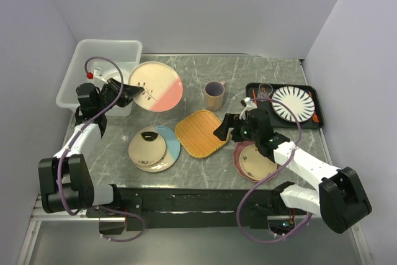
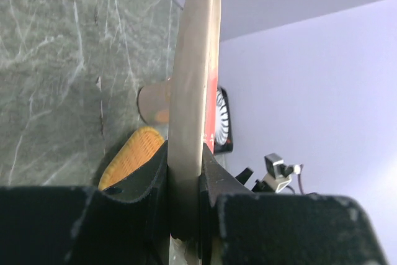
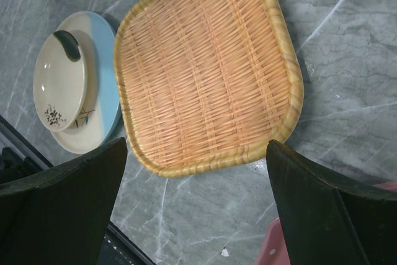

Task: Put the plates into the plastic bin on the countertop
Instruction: Place the plate in the plastic bin.

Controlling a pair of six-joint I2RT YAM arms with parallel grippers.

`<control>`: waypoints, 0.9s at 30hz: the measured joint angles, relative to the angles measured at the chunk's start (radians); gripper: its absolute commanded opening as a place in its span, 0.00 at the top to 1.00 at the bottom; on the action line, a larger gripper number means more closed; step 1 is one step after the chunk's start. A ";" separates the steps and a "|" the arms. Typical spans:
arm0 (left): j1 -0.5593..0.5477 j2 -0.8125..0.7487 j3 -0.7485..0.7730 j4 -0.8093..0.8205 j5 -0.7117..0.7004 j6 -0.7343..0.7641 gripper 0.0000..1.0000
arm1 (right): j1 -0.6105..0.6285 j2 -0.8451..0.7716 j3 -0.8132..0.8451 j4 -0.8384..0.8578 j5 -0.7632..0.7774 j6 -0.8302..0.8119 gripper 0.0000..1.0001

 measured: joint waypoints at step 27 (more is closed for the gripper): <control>0.122 0.146 0.040 0.165 -0.099 -0.179 0.99 | 0.000 0.044 0.001 0.001 -0.018 -0.004 0.00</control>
